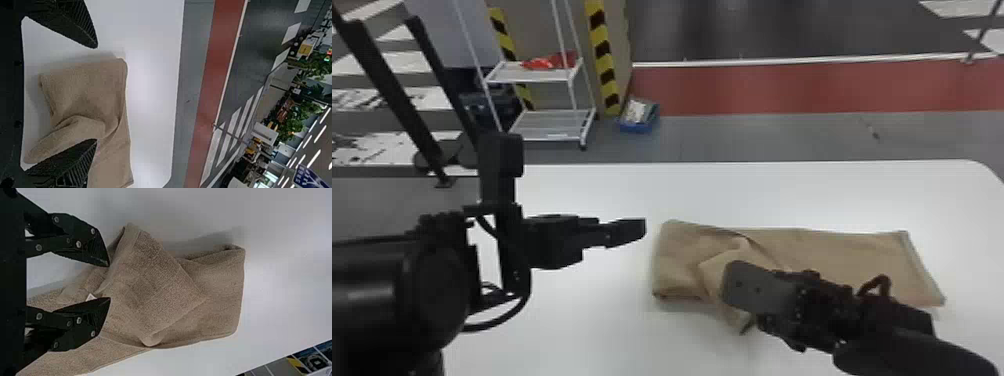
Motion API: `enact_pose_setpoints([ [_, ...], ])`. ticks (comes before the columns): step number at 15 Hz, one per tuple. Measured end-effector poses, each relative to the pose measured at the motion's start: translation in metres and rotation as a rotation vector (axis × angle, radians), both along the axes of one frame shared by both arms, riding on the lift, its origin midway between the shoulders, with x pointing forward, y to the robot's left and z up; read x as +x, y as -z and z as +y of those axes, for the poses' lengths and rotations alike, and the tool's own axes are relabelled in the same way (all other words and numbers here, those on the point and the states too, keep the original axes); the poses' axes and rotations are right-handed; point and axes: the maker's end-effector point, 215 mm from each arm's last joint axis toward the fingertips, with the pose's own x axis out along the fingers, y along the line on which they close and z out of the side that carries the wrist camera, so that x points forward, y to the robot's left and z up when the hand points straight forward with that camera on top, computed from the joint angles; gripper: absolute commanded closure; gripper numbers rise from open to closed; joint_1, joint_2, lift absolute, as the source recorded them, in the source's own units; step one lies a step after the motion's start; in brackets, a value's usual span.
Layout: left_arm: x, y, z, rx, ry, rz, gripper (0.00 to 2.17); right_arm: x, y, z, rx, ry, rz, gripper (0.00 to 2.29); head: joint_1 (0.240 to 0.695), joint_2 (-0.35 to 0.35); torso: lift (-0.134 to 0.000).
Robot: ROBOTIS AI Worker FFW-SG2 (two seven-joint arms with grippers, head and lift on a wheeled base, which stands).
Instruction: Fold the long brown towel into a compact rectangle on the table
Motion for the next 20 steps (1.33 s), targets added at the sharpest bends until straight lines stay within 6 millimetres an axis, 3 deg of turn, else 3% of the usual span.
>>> enact_pose_setpoints([
  [2, 0.0, -0.001, -0.002, 0.001, 0.005, -0.001, 0.03, -0.002, 0.002, 0.004, 0.004, -0.005, 0.013, 1.15, 0.695, 0.116, -0.125],
  [3, 0.0, -0.001, -0.003, 0.002, 0.006, -0.002, 0.03, -0.003, 0.002, 0.005, 0.005, -0.008, 0.017, 1.19, 0.695, 0.116, -0.125],
  [11, 0.001, -0.002, -0.004, -0.001, 0.009, -0.004, 0.03, -0.023, -0.022, 0.01, 0.069, -0.027, 0.017, 1.19, 0.695, 0.126, -0.125],
  [18, -0.002, 0.002, -0.005, -0.006, 0.014, 0.004, 0.03, -0.034, -0.009, 0.002, 0.048, -0.018, 0.041, 1.19, 0.695, 0.117, -0.125],
  [19, -0.003, 0.002, -0.004, -0.006, 0.013, 0.006, 0.03, -0.035, -0.007, 0.002, 0.047, -0.015, 0.044, 1.11, 0.695, 0.117, -0.125],
  [20, -0.003, 0.003, -0.004, -0.007, 0.012, 0.008, 0.03, -0.036, -0.005, 0.002, 0.049, -0.011, 0.051, 0.74, 0.695, 0.118, -0.125],
])
